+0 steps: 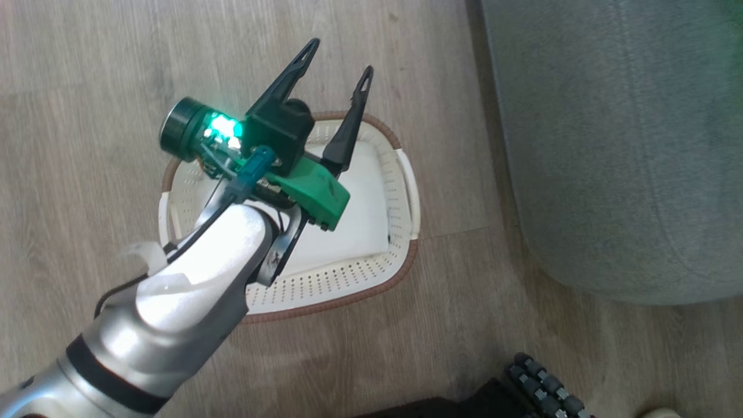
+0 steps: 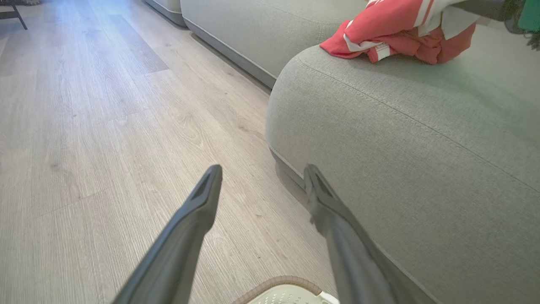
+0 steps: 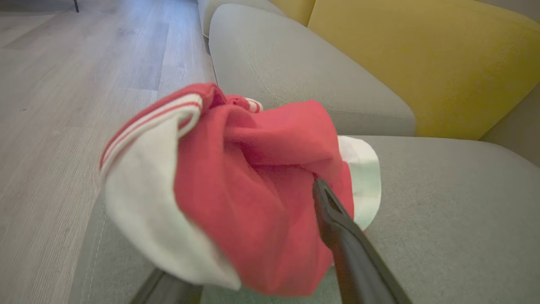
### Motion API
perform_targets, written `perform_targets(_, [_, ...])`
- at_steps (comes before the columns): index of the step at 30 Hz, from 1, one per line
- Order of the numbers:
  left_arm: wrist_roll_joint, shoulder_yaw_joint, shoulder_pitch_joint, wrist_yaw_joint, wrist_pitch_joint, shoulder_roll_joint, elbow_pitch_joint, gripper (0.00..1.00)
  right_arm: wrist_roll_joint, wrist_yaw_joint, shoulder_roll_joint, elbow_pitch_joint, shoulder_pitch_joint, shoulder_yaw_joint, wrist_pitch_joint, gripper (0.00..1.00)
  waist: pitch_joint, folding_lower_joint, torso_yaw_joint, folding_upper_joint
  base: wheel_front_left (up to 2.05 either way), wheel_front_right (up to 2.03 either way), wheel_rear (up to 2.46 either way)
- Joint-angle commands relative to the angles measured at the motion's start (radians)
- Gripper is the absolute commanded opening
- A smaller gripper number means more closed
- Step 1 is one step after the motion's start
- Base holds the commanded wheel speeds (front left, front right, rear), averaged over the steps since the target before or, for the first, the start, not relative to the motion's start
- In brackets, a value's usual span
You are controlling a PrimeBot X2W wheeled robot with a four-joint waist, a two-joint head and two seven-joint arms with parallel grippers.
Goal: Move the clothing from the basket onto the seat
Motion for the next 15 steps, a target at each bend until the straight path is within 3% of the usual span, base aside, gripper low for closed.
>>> perform_targets(1, [-0.009,0.040,0.015,0.009,-0.002,0.026,-0.028,1.00,0.023,0.000,0.001,-0.031,0.042,0.035,-0.006,1.00,-0.020,0.0000,-0.017,0.0000,0.00,0.00,0.00])
perform_targets(15, [-0.041,0.051,0.064,0.026,-0.012,0.046,-0.022,1.00,0.147,0.000,0.015,-0.105,0.231,0.159,-0.006,1.00,-0.094,0.0000,-0.065,0.0000,0.00,0.00,0.00])
